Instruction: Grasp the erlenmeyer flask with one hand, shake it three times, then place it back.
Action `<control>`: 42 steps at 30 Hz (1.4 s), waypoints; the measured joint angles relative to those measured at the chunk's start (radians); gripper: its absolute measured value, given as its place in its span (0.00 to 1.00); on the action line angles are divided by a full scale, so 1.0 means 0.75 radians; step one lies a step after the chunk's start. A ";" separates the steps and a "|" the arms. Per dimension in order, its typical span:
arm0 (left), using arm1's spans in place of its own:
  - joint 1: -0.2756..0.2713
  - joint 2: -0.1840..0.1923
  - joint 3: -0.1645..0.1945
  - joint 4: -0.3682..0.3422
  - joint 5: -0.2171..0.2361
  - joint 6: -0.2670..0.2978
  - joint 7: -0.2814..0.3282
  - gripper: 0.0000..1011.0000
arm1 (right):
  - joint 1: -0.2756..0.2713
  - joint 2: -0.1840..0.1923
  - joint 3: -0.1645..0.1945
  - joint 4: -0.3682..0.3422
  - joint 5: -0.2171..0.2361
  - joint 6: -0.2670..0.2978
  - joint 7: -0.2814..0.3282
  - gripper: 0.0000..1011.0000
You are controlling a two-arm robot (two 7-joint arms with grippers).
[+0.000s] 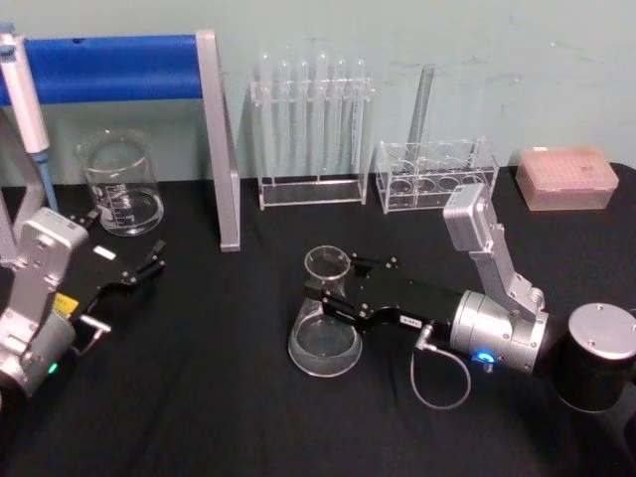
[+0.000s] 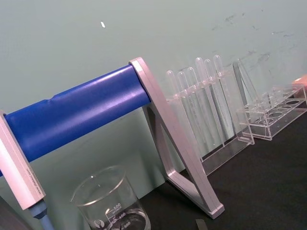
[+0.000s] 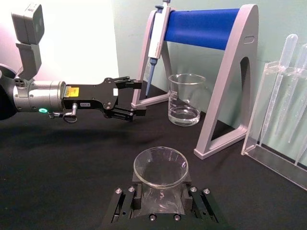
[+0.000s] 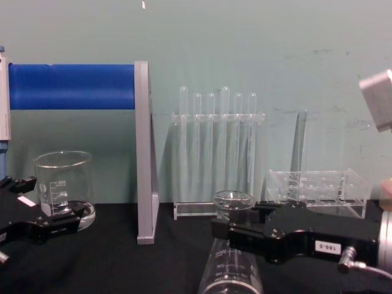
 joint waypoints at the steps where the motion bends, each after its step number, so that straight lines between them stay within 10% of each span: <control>1: 0.000 0.000 0.000 0.000 0.000 0.000 0.000 0.99 | 0.000 0.000 0.000 0.000 0.000 0.000 0.000 0.45; 28: 0.000 0.000 0.000 0.000 0.000 0.000 0.000 0.99 | -0.044 0.030 0.046 -0.113 0.006 0.031 -0.069 0.44; 42: 0.000 0.000 0.000 0.000 0.000 0.000 0.000 0.99 | -0.230 0.055 0.241 -0.495 -0.011 0.146 -0.439 0.44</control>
